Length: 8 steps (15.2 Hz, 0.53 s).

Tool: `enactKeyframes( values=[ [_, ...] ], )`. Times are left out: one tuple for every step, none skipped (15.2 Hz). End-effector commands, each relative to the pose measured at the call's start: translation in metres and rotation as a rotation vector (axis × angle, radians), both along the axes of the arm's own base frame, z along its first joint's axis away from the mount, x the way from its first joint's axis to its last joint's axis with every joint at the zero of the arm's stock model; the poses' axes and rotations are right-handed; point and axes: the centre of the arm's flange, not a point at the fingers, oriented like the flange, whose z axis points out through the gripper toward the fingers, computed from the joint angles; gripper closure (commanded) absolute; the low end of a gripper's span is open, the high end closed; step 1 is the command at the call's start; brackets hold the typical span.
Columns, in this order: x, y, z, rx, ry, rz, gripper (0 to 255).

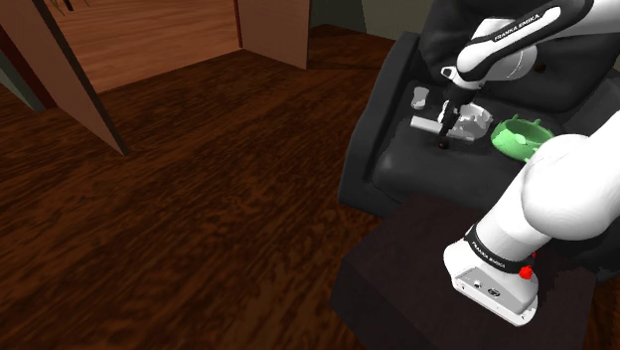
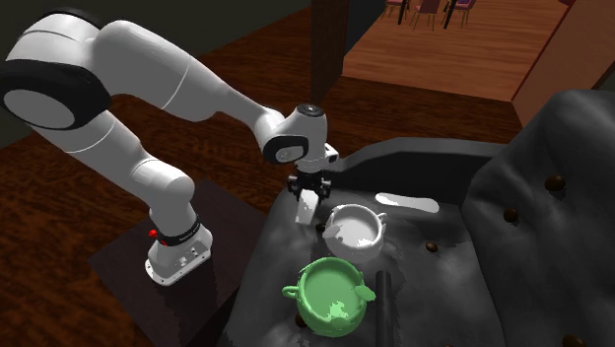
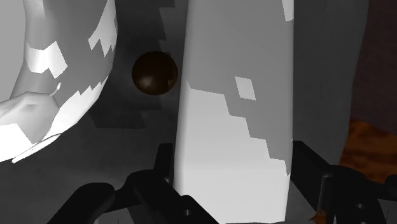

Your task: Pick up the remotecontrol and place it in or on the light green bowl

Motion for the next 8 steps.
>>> enactKeyframes(
  values=[
    [0.000,0.001,0.011,-0.001,0.001,0.000,255],
    [0.000,0.001,0.017,-0.001,0.001,0.000,255],
    [0.000,0.001,0.022,-0.001,0.001,0.000,255],
    [0.000,0.001,0.027,-0.001,0.001,0.000,255],
    [0.000,0.001,0.032,-0.001,0.001,0.000,255],
    [0.000,0.001,0.038,-0.001,0.001,0.000,255],
    [0.000,0.001,0.043,-0.001,0.001,0.000,255],
    [0.000,0.001,0.048,-0.001,0.001,0.000,255]
  ],
)
